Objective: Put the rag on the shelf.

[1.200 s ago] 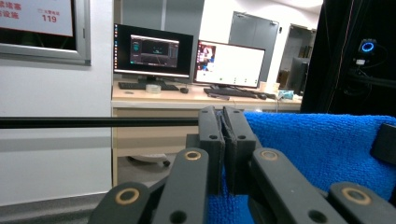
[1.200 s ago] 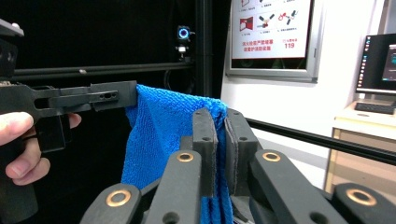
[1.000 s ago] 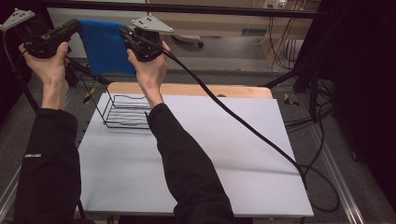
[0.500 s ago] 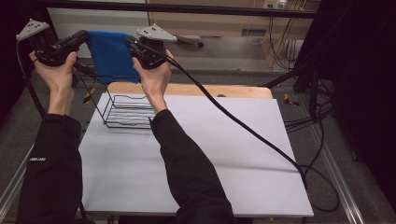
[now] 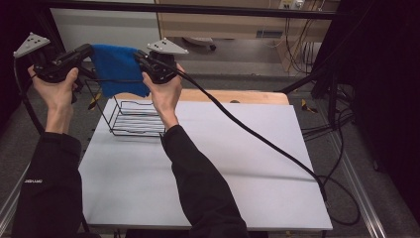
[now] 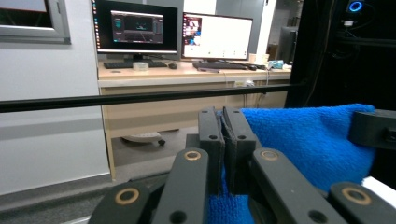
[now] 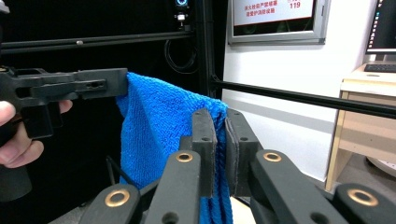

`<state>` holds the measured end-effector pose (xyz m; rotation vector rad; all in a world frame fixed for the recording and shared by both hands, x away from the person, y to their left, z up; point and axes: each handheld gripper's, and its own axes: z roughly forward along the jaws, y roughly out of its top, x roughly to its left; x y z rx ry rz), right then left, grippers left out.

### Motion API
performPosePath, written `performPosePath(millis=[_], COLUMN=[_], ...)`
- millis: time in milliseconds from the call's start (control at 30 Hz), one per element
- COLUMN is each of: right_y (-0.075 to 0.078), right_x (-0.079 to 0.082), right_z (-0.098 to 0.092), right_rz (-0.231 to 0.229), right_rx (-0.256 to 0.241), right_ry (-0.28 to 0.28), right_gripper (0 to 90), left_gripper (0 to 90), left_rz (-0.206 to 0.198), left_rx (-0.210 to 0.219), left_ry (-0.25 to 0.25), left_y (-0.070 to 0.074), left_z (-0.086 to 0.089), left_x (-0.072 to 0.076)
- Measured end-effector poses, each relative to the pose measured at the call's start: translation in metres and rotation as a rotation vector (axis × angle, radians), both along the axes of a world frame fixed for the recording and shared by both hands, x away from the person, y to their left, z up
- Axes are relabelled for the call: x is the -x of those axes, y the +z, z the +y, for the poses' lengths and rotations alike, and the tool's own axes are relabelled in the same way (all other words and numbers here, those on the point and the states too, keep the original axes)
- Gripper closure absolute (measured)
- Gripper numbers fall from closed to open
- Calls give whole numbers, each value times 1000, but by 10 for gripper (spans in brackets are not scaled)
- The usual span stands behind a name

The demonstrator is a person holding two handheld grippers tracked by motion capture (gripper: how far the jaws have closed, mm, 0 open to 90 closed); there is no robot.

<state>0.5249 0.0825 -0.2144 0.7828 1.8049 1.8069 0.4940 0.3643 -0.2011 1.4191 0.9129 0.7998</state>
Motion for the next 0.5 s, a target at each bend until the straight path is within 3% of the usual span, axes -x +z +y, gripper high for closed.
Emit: performPosePath(millis=[333, 500], right_y=[-5, -7], right_x=[10, 17], right_z=[1, 2], right_rz=[-7, -10], right_rx=[-6, 17], right_ry=[32, 42], right_gripper=[840, 836], left_gripper=[866, 864], left_rz=[8, 18], left_rx=[-21, -26], left_ry=[-32, -51], left_y=[-9, -12], left_z=[11, 14], left_x=[17, 24])
